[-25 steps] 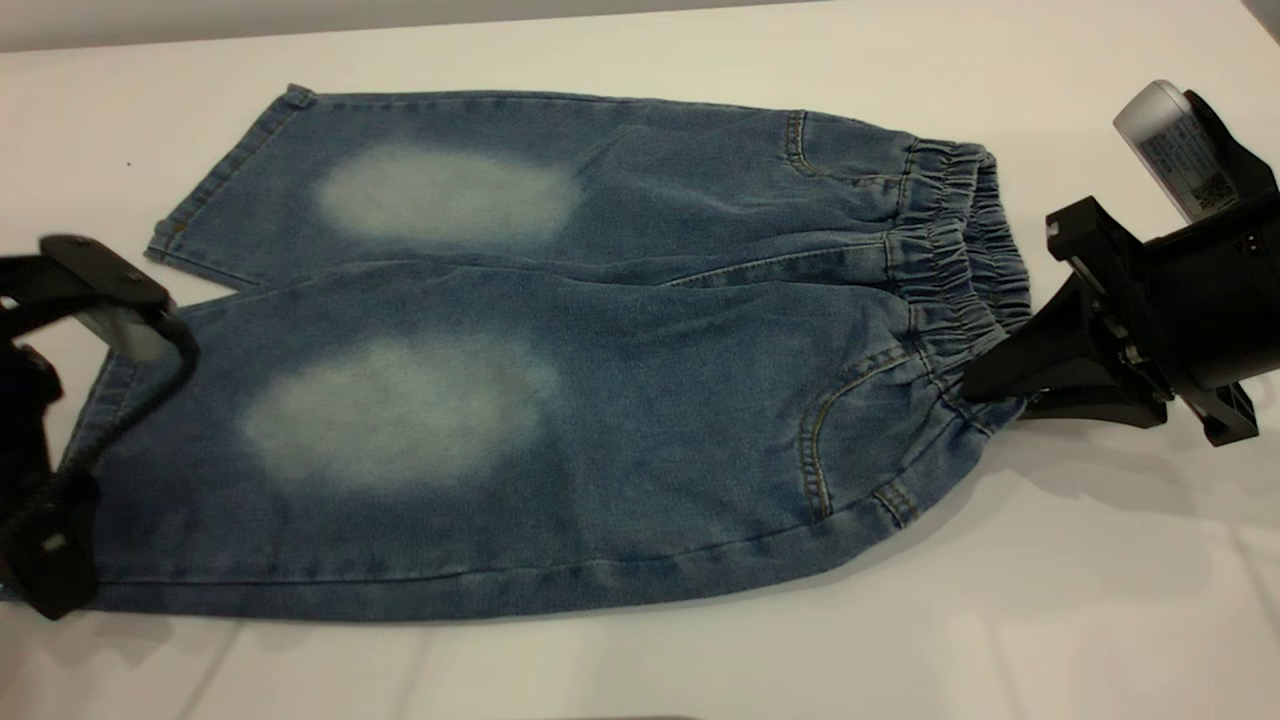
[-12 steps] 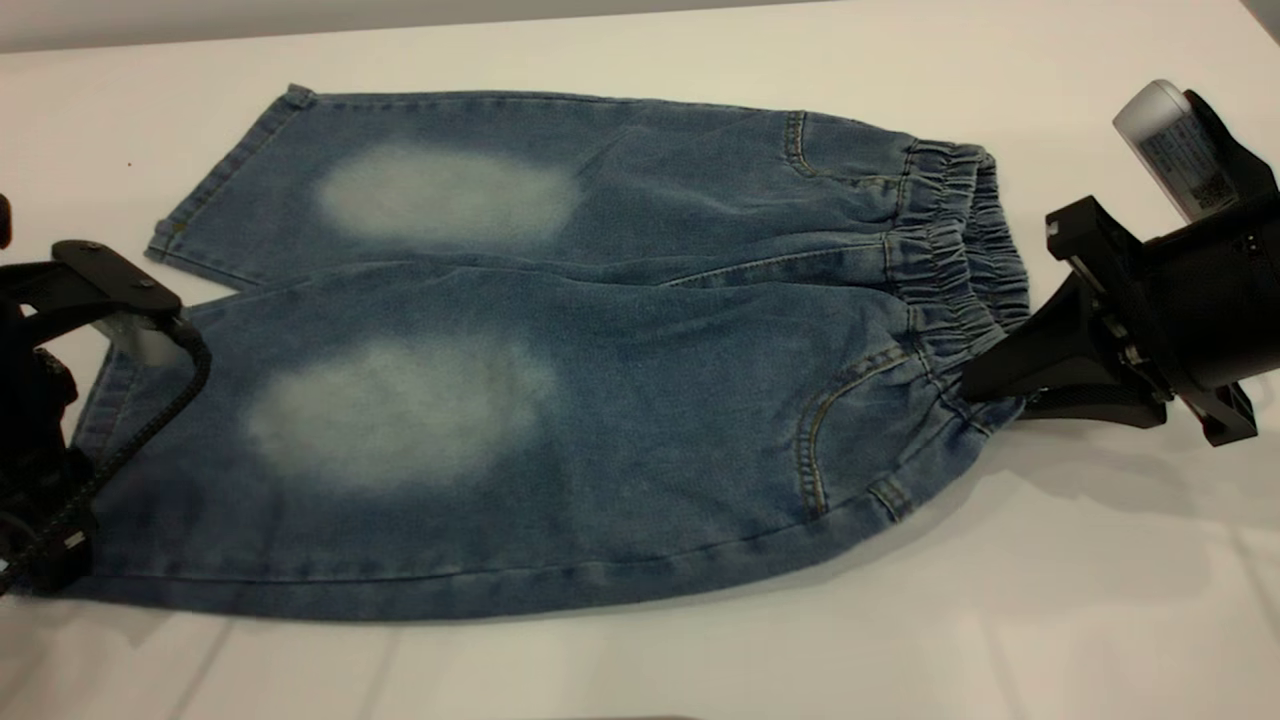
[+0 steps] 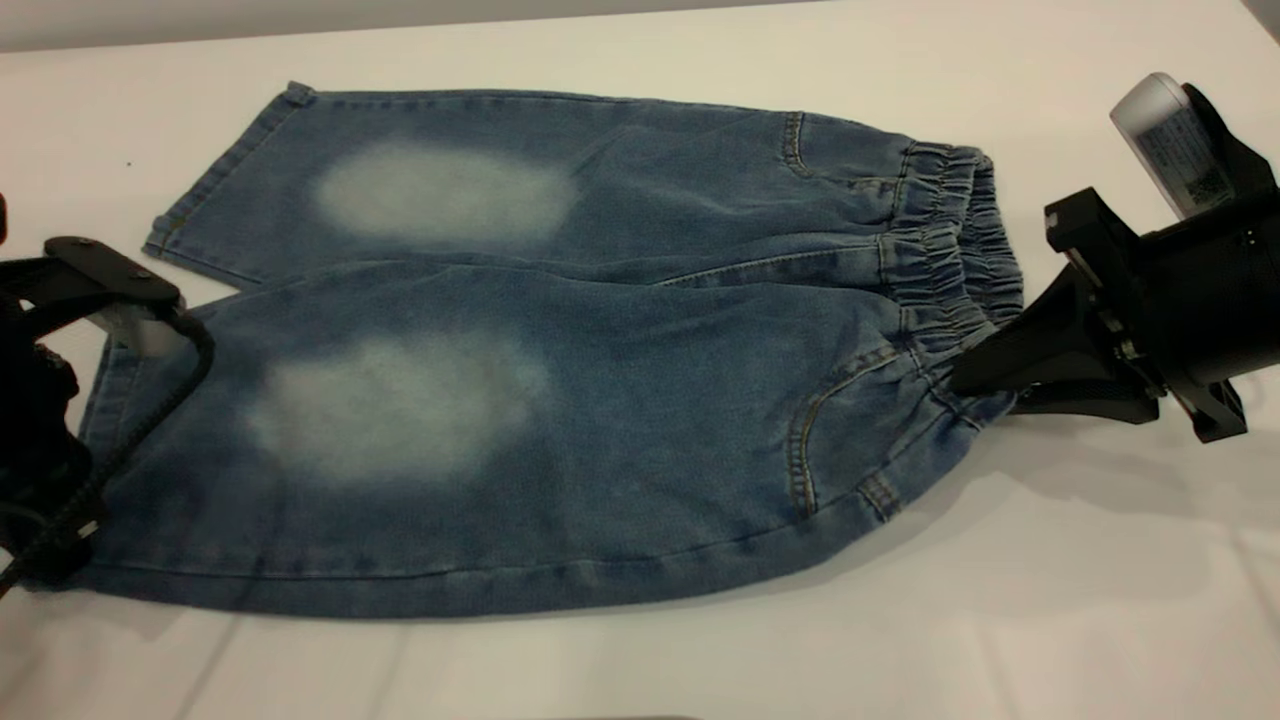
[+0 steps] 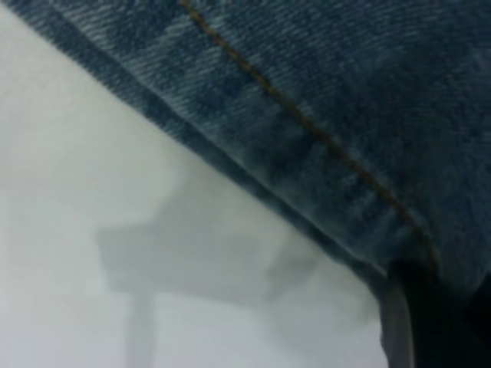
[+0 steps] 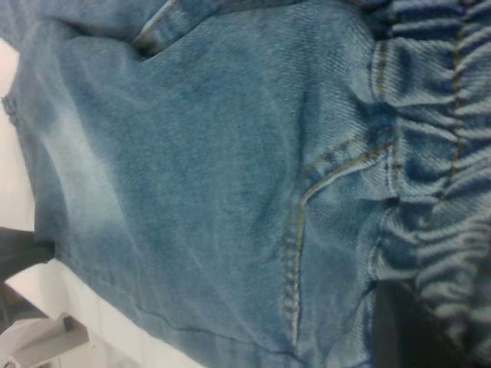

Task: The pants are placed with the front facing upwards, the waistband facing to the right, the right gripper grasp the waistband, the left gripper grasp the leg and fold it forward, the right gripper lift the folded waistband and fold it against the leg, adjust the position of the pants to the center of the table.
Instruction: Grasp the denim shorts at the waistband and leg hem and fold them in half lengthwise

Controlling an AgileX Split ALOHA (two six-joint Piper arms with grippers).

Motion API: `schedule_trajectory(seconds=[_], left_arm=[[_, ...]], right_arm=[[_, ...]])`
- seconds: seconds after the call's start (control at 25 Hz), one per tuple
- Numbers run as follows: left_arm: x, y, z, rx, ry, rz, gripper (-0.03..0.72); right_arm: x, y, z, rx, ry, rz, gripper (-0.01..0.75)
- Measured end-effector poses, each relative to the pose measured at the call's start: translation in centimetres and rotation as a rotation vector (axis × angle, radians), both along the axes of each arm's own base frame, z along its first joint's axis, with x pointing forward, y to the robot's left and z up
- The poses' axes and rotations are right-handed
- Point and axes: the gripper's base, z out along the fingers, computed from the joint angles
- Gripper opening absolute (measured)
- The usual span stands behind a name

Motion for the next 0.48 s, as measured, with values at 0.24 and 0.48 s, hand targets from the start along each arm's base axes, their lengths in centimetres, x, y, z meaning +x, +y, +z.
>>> schedule_trajectory(seconds=[0.24,0.48], left_arm=[[-0.4,-0.1,4.7,-0.033,-0.140,0.044,0.059],[-4.6,0.2,8.2,-0.068,-0.196,0.129,0.059]], right_arm=[[-1.4,0.2,1.0,0.012,0.007,0.043,0.040],[-5.6,0.3,2.5,0.014,0.042,0.054,0.040]])
